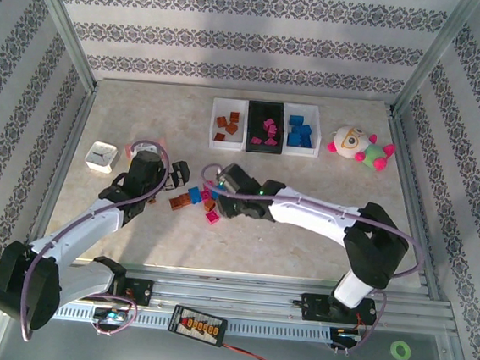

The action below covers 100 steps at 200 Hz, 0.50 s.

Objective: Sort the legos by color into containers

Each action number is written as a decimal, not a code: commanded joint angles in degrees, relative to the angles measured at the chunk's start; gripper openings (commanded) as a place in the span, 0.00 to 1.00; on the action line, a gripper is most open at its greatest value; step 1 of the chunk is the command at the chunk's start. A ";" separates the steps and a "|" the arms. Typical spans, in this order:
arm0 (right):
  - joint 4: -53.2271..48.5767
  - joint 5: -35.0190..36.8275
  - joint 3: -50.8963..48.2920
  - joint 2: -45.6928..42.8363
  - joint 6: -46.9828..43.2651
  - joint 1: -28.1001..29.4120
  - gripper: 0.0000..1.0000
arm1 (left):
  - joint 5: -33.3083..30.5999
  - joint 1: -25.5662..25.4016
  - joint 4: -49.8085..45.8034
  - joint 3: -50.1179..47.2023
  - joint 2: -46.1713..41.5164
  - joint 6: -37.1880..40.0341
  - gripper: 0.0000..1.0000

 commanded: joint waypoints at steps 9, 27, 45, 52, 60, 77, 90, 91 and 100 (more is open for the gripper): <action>6.68 0.80 8.84 3.68 -1.93 -6.45 0.32 | 2.51 -1.63 6.56 -2.54 -1.78 8.61 0.99; 8.93 0.76 15.55 8.28 -1.46 -9.82 0.31 | 3.52 -2.51 8.30 -4.03 -2.02 11.35 0.99; 10.70 1.99 22.77 14.21 -2.13 -12.08 0.31 | 4.29 -3.36 9.67 -5.09 -2.40 13.47 0.99; 10.65 2.41 25.85 16.54 -2.49 -12.79 0.31 | 4.28 -3.71 10.15 -5.45 -2.56 13.66 0.99; 10.87 3.01 29.20 19.08 -2.83 -13.45 0.31 | 4.19 -3.89 10.49 -5.75 -2.75 13.58 0.99; 10.98 3.80 36.07 25.04 -3.88 -14.66 0.31 | 3.88 -4.05 10.59 -5.91 -2.55 12.62 0.99; 11.03 4.50 40.47 29.22 -4.68 -15.34 0.31 | 3.78 -4.17 10.45 -5.83 -2.36 12.43 0.99; 11.01 4.50 41.03 29.51 -4.71 -15.36 0.31 | 3.81 -4.20 10.45 -5.83 -2.34 12.42 0.99; 10.73 4.60 44.25 32.13 -5.08 -15.80 0.31 | 3.46 -4.20 10.29 -5.88 -2.27 12.32 0.99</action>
